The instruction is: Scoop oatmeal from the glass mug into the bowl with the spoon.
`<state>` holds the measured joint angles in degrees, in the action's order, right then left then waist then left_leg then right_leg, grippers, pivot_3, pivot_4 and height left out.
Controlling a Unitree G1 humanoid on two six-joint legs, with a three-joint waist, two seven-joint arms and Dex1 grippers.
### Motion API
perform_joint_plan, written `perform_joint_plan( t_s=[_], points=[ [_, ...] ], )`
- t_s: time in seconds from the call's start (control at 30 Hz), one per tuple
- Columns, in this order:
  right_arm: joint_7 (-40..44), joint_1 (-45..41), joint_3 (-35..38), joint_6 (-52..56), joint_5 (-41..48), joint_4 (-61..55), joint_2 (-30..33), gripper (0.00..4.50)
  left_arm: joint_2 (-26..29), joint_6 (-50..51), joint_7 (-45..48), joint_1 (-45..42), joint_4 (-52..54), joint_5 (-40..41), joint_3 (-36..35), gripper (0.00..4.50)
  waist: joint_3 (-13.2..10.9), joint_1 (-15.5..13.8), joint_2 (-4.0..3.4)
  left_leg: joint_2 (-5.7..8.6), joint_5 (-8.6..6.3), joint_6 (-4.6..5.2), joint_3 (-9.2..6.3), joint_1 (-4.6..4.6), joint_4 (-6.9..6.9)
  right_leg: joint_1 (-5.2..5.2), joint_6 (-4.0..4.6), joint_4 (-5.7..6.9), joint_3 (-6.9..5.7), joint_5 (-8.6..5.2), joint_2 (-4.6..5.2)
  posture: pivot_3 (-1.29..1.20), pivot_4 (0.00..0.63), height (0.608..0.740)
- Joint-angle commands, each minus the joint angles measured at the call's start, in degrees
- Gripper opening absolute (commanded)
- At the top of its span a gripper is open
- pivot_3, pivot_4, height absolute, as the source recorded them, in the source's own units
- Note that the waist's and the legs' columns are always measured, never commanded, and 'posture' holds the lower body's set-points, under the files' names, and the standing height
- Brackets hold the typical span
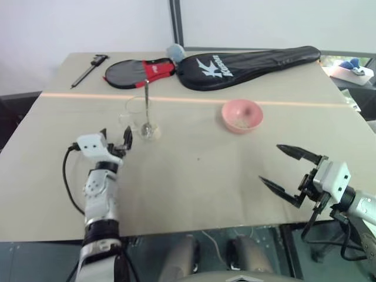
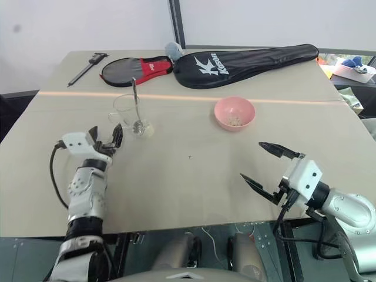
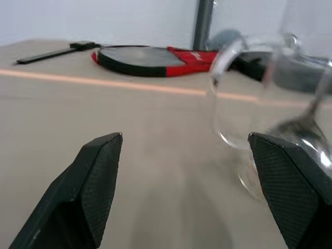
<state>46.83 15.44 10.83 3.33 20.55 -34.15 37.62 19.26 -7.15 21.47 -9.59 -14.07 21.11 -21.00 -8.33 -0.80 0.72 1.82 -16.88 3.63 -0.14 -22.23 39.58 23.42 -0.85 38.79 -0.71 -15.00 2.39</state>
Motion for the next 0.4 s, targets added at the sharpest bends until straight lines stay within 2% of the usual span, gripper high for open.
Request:
perform_joint_plan(
  t_s=[0.03, 0.13, 0.27, 0.4],
  points=[
    [-0.5, 4.5, 6.4, -0.5, -2.1, 2.6, 1.6, 4.41, 4.4, 9.9, 8.8, 9.9, 16.4, 6.9, 2.5, 4.01, 0.0, 0.0, -0.02, 0.01, 0.0, 0.0, 0.01, 0.03, -0.12, -0.01, 0.01, -0.04, 0.0, -0.01, 0.04, 0.0, 0.15, 0.74],
    [-0.8, 5.7, 10.0, -0.2, -2.6, 7.3, 2.4, 4.41, 8.8, 16.4, 14.0, 17.3, 25.1, 10.3, 3.4, 4.01, 0.0, 0.0, -0.06, 0.0, 0.0, 0.0, 0.02, 0.07, -0.19, -0.02, 0.03, -0.07, 0.0, -0.02, 0.06, 0.0, 0.15, 0.74],
    [0.9, 3.6, 13.1, -1.1, -2.1, 14.5, 4.5, 4.41, 14.4, 20.0, 21.0, 24.9, 32.0, 12.5, 3.1, 4.01, 0.0, 0.0, -0.12, 0.0, -0.14, 0.24, 0.02, 0.34, -0.27, -0.26, 0.08, -0.11, 0.0, -0.04, 0.08, 0.0, 0.15, 0.74],
    [2.5, 2.5, 13.8, -1.3, -1.5, 16.4, 6.0, 4.41, 16.2, 20.8, 23.8, 28.8, 35.0, 13.1, 2.4, 4.01, 0.0, 0.0, -0.28, -0.02, -0.15, 0.26, 0.03, 0.41, -0.32, -0.29, 0.19, -0.12, -0.01, -0.11, 0.08, 0.0, 0.15, 0.74]
  ],
)
